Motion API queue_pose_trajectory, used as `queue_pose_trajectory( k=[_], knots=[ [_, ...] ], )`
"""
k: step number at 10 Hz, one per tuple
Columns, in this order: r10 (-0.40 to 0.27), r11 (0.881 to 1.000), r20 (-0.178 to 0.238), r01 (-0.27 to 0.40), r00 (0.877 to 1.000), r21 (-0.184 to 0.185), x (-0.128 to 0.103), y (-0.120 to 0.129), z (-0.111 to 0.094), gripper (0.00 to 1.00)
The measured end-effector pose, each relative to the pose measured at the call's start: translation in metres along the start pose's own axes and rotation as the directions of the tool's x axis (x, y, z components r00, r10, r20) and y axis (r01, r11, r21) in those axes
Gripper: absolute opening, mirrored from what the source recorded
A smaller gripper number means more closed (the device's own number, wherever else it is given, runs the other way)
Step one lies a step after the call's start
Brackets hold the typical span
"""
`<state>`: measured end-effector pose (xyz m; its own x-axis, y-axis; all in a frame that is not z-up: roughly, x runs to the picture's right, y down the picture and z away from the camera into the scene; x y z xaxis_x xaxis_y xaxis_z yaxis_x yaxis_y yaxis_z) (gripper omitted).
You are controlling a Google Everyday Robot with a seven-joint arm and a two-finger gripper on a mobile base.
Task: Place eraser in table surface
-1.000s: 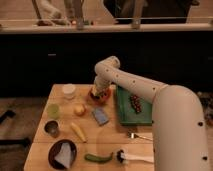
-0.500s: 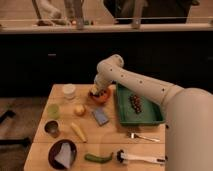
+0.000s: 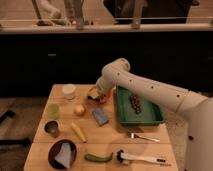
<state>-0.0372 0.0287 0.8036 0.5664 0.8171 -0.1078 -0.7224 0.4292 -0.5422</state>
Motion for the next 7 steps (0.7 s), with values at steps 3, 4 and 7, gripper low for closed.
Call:
queue_pose_trajectory(
  k=[3, 4, 7],
  knots=[
    [-0.043, 0.997, 0.046, 0.046, 0.998, -0.057, 0.023, 0.015, -0.022, 0.13],
    [-0.061, 0.995, 0.058, 0.066, 0.996, -0.079, 0.035, 0.020, -0.028, 0.13],
    [-0.124, 0.979, 0.078, 0.135, 0.989, -0.154, 0.068, 0.032, -0.042, 0.13]
  ],
)
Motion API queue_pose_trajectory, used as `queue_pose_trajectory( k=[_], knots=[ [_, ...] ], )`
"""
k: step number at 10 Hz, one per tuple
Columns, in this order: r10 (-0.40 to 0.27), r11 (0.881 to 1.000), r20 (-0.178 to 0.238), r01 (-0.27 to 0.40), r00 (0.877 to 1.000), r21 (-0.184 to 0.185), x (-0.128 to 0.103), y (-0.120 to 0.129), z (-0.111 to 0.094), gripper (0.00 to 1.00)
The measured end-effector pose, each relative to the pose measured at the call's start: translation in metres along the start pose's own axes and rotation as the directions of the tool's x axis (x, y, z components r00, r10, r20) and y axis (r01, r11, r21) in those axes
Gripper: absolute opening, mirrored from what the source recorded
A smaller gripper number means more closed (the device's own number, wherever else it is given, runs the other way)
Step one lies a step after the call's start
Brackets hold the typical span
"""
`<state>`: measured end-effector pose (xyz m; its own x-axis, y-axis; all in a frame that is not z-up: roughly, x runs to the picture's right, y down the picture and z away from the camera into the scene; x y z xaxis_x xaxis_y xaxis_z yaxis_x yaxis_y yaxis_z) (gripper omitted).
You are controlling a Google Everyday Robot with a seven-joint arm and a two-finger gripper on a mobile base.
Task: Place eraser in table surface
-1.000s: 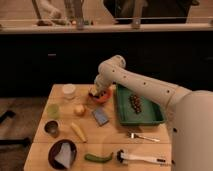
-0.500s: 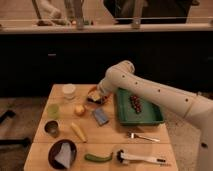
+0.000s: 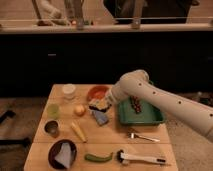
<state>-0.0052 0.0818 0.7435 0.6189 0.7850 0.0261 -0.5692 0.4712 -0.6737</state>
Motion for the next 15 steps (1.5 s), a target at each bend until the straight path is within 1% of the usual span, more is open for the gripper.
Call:
queue_pose_trajectory(
  k=[1, 2, 5, 9, 13, 15],
  knots=[
    [-0.021, 0.999, 0.003, 0.021, 1.000, -0.026, 0.006, 0.006, -0.003, 0.13],
    [-0.032, 0.999, 0.004, 0.032, 0.999, -0.039, 0.009, 0.009, -0.004, 0.13],
    [-0.038, 0.998, 0.004, 0.038, 0.999, -0.044, 0.008, 0.011, -0.003, 0.13],
    [-0.040, 0.998, 0.002, 0.040, 0.999, -0.042, 0.008, 0.011, -0.002, 0.13],
    [-0.034, 0.999, 0.011, 0.034, 0.999, -0.017, 0.030, 0.013, -0.004, 0.13],
    [-0.034, 0.999, 0.013, 0.034, 0.999, -0.014, 0.031, 0.013, -0.004, 0.13]
  ],
)
